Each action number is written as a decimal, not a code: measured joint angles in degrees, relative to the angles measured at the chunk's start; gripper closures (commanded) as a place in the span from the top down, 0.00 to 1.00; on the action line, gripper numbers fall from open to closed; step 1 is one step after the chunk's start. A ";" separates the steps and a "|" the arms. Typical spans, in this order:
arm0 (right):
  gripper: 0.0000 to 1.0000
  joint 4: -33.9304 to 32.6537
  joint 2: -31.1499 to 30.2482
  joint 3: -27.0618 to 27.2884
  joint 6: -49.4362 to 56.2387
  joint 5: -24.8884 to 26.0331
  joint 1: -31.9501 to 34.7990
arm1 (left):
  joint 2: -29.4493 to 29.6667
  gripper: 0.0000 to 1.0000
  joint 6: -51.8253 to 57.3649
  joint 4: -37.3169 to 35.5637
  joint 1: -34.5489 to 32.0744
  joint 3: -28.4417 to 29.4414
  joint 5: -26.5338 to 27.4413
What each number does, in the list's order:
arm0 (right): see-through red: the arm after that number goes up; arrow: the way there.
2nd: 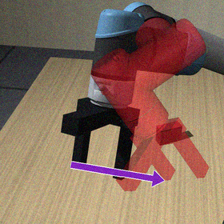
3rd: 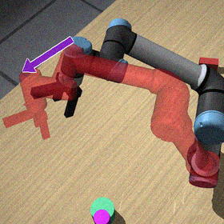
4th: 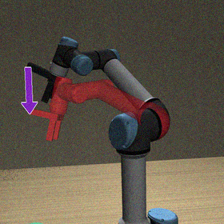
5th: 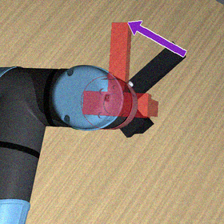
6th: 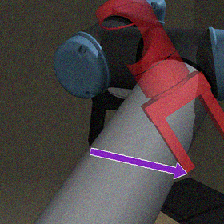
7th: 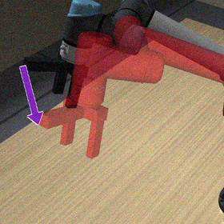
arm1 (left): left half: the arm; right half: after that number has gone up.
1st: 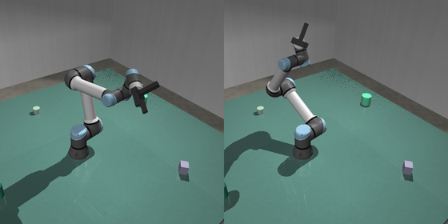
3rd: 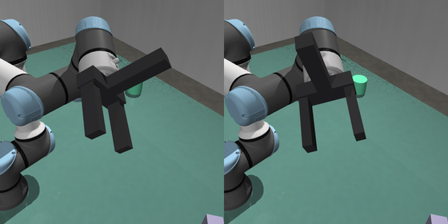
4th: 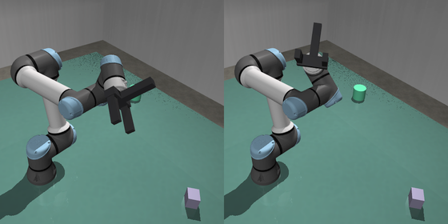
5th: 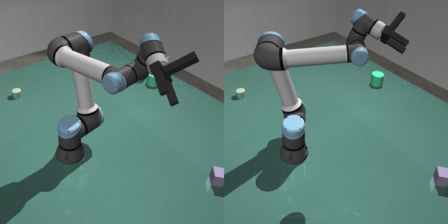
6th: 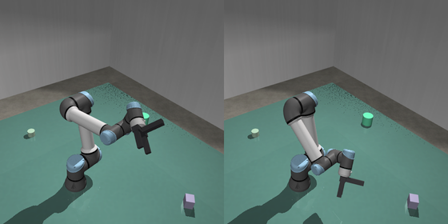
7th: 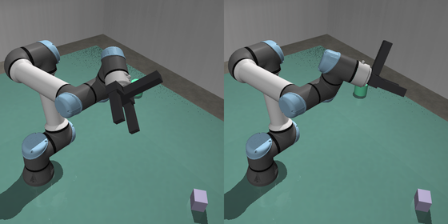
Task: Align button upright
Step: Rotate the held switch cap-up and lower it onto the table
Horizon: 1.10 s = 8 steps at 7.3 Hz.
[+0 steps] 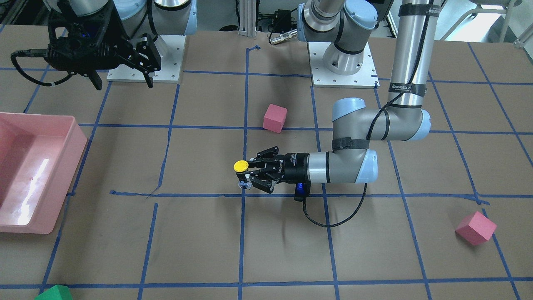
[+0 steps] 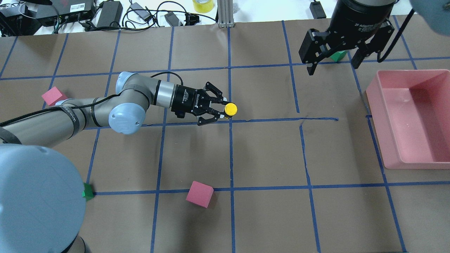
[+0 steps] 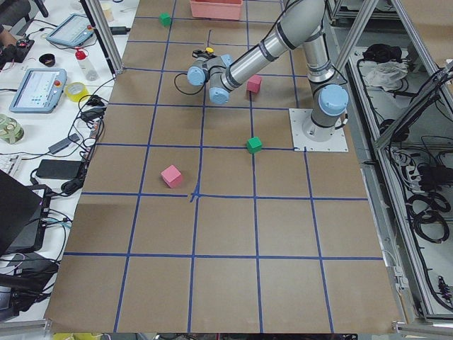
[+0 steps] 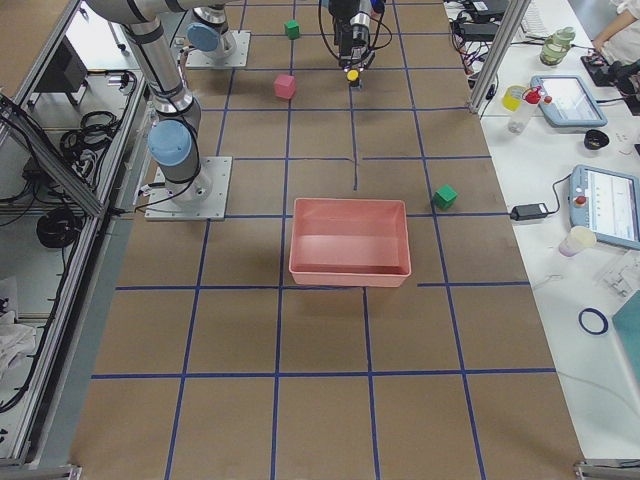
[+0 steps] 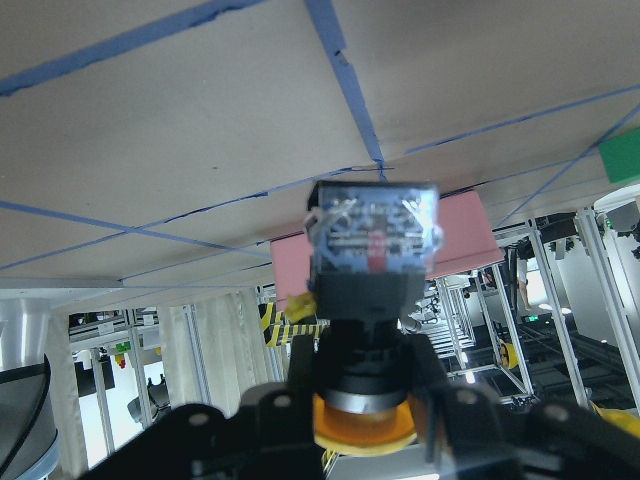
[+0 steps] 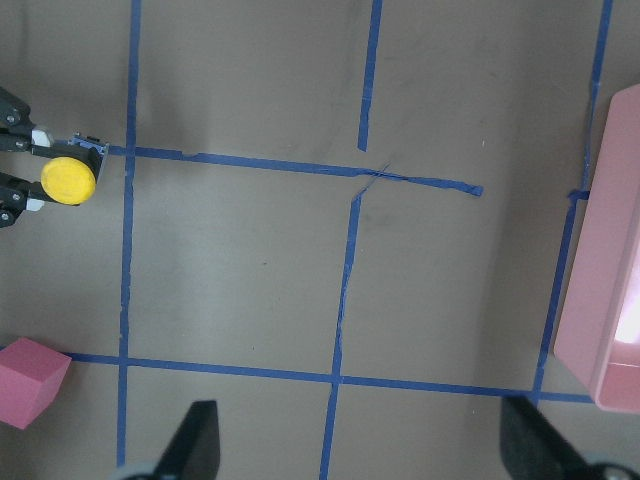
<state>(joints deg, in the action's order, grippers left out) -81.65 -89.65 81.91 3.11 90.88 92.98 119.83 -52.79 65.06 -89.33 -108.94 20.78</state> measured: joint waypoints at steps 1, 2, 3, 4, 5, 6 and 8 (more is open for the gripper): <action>1.00 0.00 0.00 0.00 0.03 0.02 -0.01 | 1.15 0.00 0.29 0.22 0.02 -0.30 -0.35; 1.00 0.00 0.00 0.03 0.02 0.06 -0.02 | 1.98 0.00 0.35 1.07 0.03 -0.52 -0.59; 1.00 0.00 0.00 0.06 0.01 0.08 -0.01 | 2.37 0.00 0.38 2.05 0.03 -0.70 -0.98; 1.00 0.00 0.00 0.08 0.01 0.07 -0.01 | 2.73 0.00 0.48 2.67 0.03 -0.94 -2.05; 1.00 0.00 0.00 0.09 0.00 0.05 0.01 | 3.27 0.00 0.64 3.06 0.03 -1.18 -3.40; 1.00 0.00 0.00 0.09 0.01 0.07 0.01 | 3.79 0.00 0.73 3.22 0.03 -1.30 -4.08; 1.00 0.00 0.00 0.09 -0.03 0.05 0.01 | 4.72 0.00 0.83 3.31 0.03 -1.33 -4.36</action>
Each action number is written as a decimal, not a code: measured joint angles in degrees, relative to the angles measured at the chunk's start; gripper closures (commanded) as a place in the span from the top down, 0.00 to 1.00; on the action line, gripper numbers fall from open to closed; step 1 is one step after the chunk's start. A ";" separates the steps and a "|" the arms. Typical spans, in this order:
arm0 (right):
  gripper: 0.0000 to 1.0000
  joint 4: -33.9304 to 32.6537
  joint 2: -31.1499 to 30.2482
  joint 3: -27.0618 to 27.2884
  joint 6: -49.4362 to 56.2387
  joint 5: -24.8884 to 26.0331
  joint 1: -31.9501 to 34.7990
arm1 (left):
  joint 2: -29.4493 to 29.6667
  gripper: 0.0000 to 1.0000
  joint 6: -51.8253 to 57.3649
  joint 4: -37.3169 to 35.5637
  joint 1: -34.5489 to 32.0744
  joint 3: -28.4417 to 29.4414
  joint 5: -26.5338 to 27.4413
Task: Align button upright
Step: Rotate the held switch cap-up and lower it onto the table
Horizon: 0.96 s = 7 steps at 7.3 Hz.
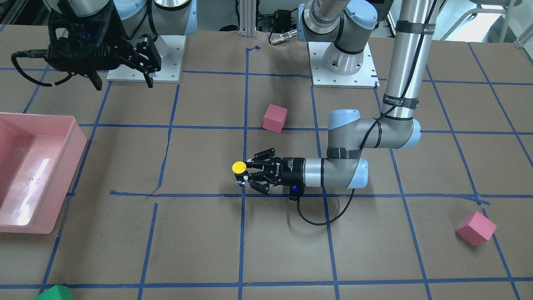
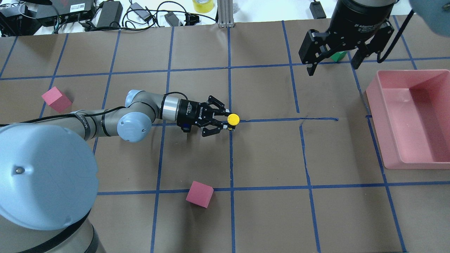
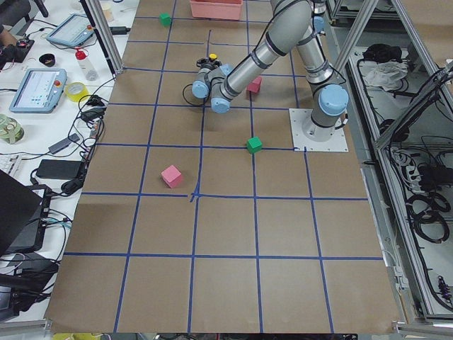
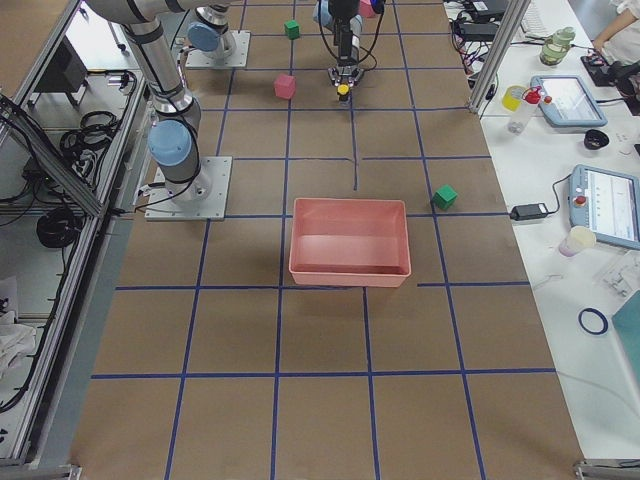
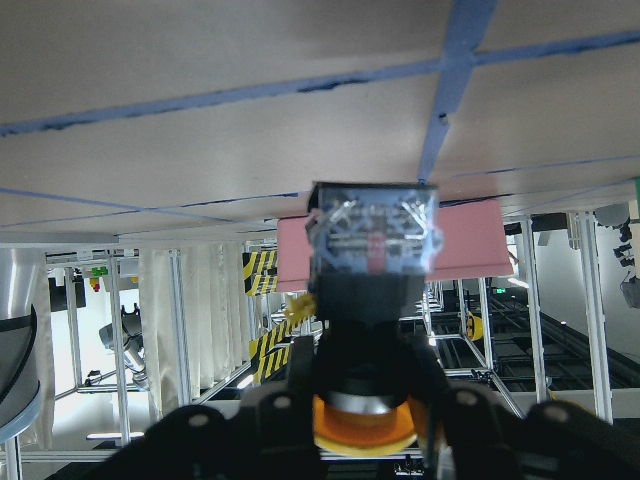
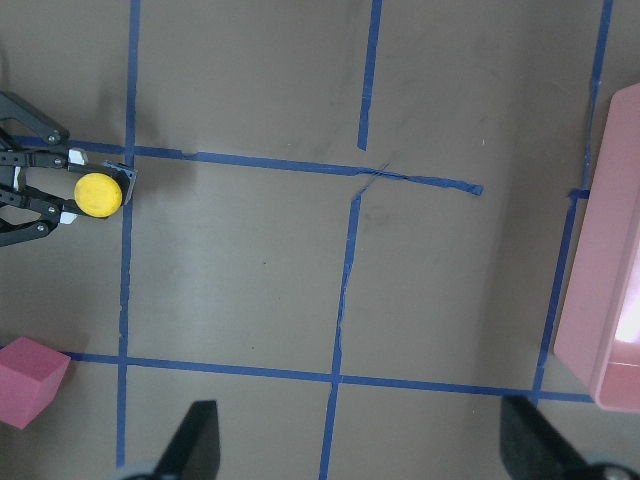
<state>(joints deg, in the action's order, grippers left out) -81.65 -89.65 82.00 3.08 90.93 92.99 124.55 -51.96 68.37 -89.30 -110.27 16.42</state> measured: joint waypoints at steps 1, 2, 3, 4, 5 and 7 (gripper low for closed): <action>1.00 0.00 0.00 0.00 0.00 0.00 0.00 | 0.37 0.00 0.01 0.03 0.00 0.02 -0.02; 1.00 0.00 0.00 0.00 -0.01 -0.02 0.00 | 0.66 0.00 0.01 0.06 0.00 0.10 -0.01; 1.00 0.00 0.00 0.00 -0.01 -0.04 0.00 | 0.86 0.00 0.02 0.07 0.00 0.17 0.05; 1.00 0.00 0.00 0.00 -0.01 -0.05 0.00 | 1.02 0.00 -0.04 0.06 0.00 0.23 0.19; 1.00 0.00 0.00 0.00 -0.01 -0.05 0.00 | 1.14 0.01 -0.18 0.07 0.00 0.28 0.38; 1.00 0.00 0.00 0.06 -0.01 -0.05 0.00 | 1.24 0.15 -0.35 0.09 0.00 0.26 0.63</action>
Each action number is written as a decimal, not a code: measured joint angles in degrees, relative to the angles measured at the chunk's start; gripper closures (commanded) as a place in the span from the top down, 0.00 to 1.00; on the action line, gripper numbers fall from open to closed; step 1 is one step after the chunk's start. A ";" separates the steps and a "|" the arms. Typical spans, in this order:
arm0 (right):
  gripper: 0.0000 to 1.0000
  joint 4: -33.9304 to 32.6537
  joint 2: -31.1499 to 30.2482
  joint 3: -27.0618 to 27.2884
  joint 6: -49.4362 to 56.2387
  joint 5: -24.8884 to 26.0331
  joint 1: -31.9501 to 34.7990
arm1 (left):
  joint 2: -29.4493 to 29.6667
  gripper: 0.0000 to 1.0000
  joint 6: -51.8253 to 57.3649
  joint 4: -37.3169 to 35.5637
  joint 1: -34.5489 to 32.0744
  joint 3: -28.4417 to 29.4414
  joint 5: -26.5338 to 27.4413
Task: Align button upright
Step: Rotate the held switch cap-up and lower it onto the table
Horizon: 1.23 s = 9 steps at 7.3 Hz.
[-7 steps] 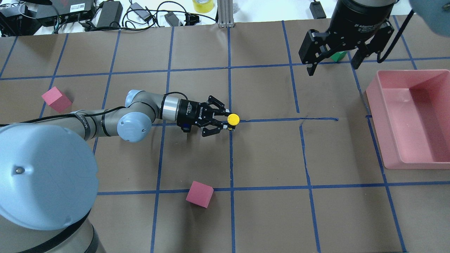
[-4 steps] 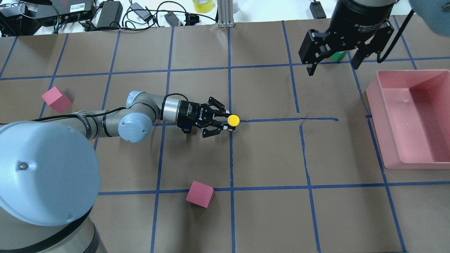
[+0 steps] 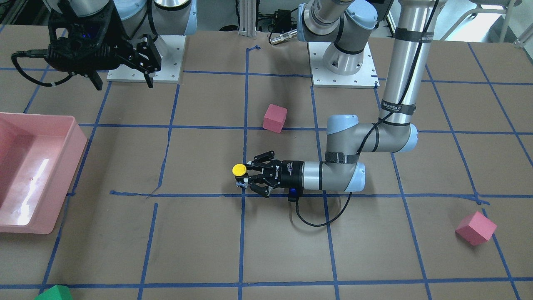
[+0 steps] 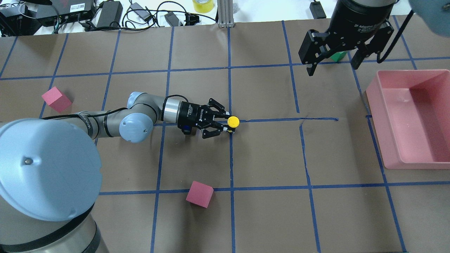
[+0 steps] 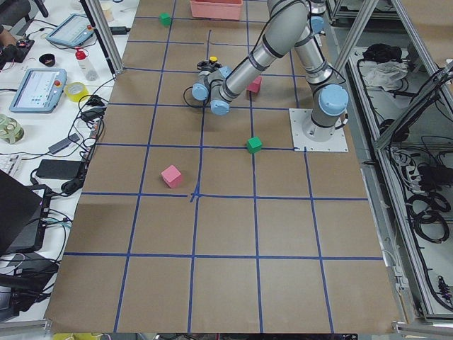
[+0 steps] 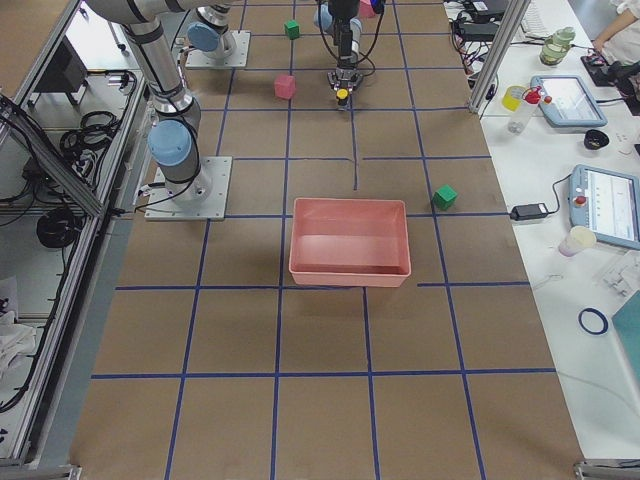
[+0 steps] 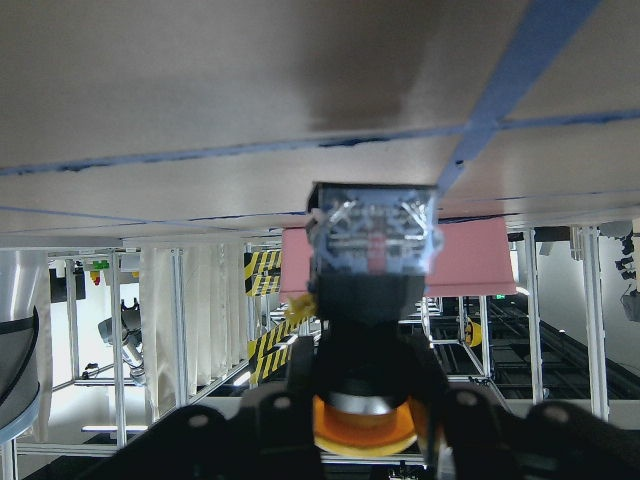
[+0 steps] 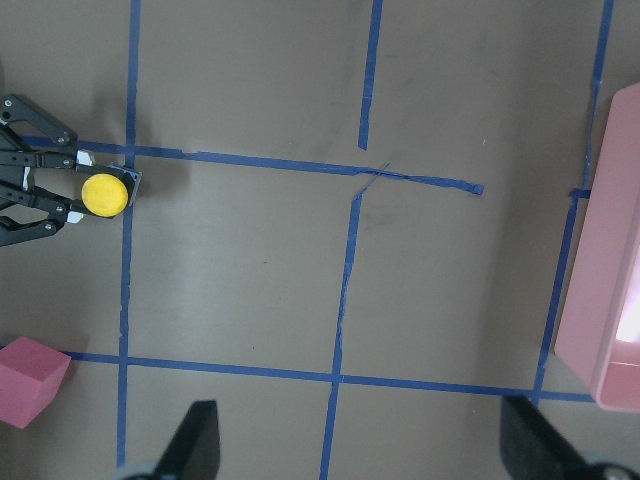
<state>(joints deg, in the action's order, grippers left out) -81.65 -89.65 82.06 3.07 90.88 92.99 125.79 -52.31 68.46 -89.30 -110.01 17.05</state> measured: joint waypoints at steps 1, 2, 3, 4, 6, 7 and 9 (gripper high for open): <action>1.00 0.00 0.00 0.02 0.00 0.00 0.00 | 0.04 0.33 -0.09 0.02 0.00 -0.06 0.10; 1.00 0.00 0.00 0.03 0.00 0.00 0.00 | 0.08 0.39 -0.15 0.06 0.00 -0.01 0.14; 1.00 0.00 0.00 0.03 0.00 0.02 0.00 | 0.08 0.43 -0.21 0.08 0.00 0.04 0.16; 1.00 0.00 0.00 0.03 -0.02 0.04 0.00 | 0.08 0.57 -0.23 0.09 0.00 0.05 0.17; 1.00 -0.02 0.00 0.03 -0.03 0.05 0.00 | 0.07 0.66 -0.25 0.09 0.11 0.06 0.17; 1.00 -0.04 0.00 0.03 -0.04 0.02 0.00 | 0.07 0.70 -0.23 0.09 0.27 0.06 0.17; 1.00 -0.02 0.00 0.03 -0.04 0.00 0.00 | 0.04 0.74 -0.08 0.09 0.70 0.06 0.37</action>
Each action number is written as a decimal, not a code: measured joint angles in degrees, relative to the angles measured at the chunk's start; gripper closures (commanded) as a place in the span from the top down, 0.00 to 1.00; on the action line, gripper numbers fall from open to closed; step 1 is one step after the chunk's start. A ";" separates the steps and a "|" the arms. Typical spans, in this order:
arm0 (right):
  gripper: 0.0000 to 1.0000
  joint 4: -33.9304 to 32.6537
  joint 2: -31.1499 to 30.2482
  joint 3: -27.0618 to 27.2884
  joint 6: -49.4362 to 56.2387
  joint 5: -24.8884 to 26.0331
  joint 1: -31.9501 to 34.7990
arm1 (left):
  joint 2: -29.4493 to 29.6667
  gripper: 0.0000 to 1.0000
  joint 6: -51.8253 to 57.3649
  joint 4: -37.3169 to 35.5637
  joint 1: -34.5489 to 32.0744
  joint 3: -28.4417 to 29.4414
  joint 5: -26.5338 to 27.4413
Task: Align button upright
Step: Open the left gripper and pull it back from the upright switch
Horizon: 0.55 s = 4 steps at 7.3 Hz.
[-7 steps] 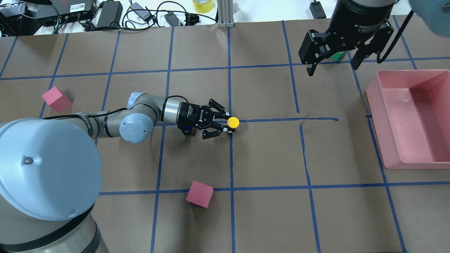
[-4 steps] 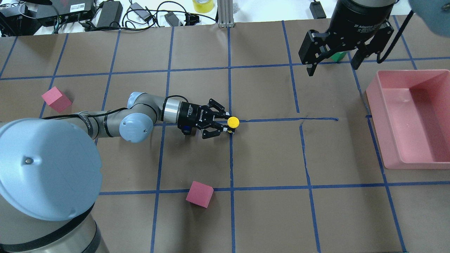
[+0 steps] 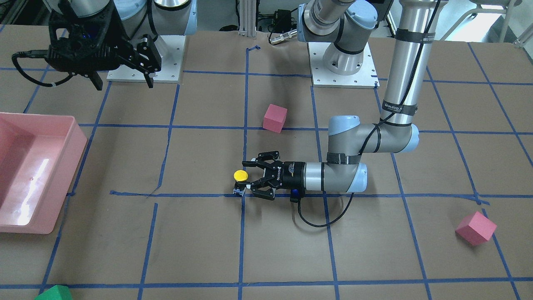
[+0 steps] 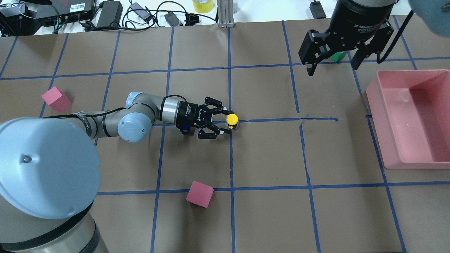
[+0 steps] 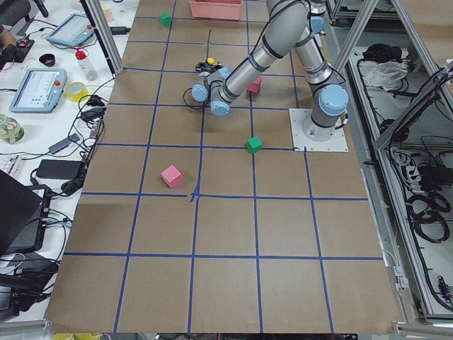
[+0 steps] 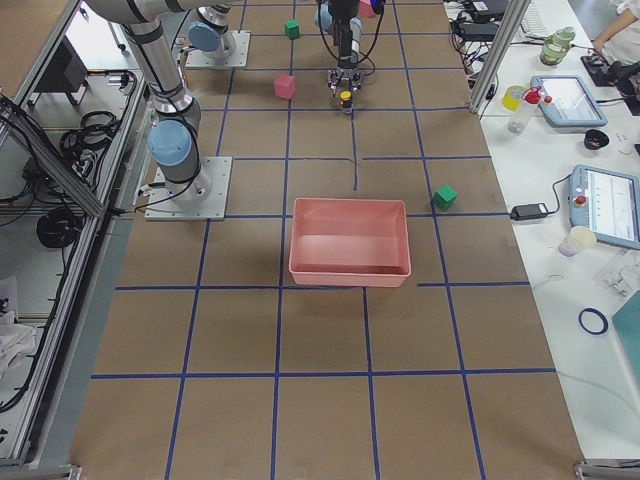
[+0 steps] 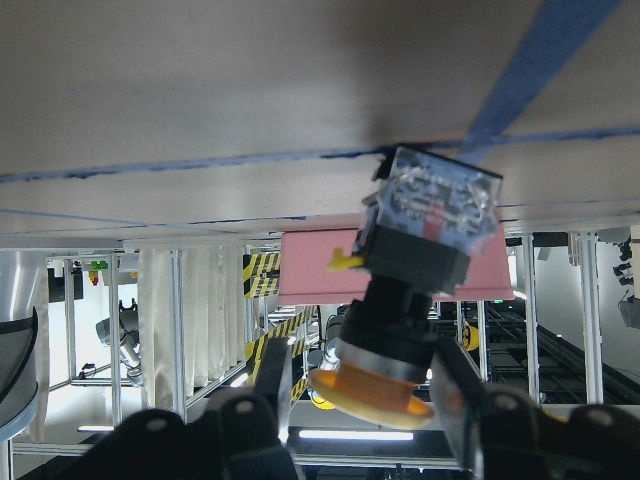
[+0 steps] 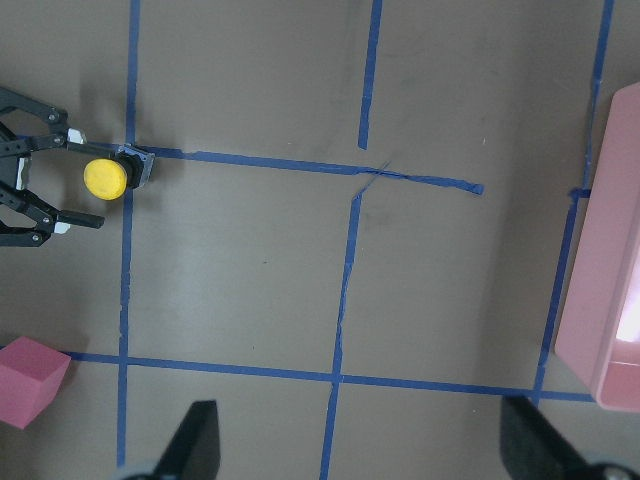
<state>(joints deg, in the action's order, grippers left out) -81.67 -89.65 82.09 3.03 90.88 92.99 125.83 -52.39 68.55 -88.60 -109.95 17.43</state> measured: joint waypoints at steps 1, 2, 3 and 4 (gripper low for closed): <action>1.00 -0.04 0.00 0.00 0.02 0.00 0.00 | -0.03 0.78 0.01 0.00 0.15 0.01 0.54; 1.00 -0.04 0.00 0.00 0.02 0.00 0.00 | -0.20 0.85 0.05 -0.02 0.45 0.15 1.35; 1.00 -0.03 0.00 0.00 0.01 0.00 0.00 | -0.63 0.88 0.06 -0.05 0.90 0.61 3.23; 1.00 -0.04 0.00 0.00 0.01 0.00 0.00 | -1.12 0.88 -0.35 -0.07 1.21 1.43 5.75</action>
<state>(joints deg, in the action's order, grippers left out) -81.71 -89.65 82.09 3.04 90.88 92.99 124.71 -52.74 68.48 -87.38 -108.52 23.17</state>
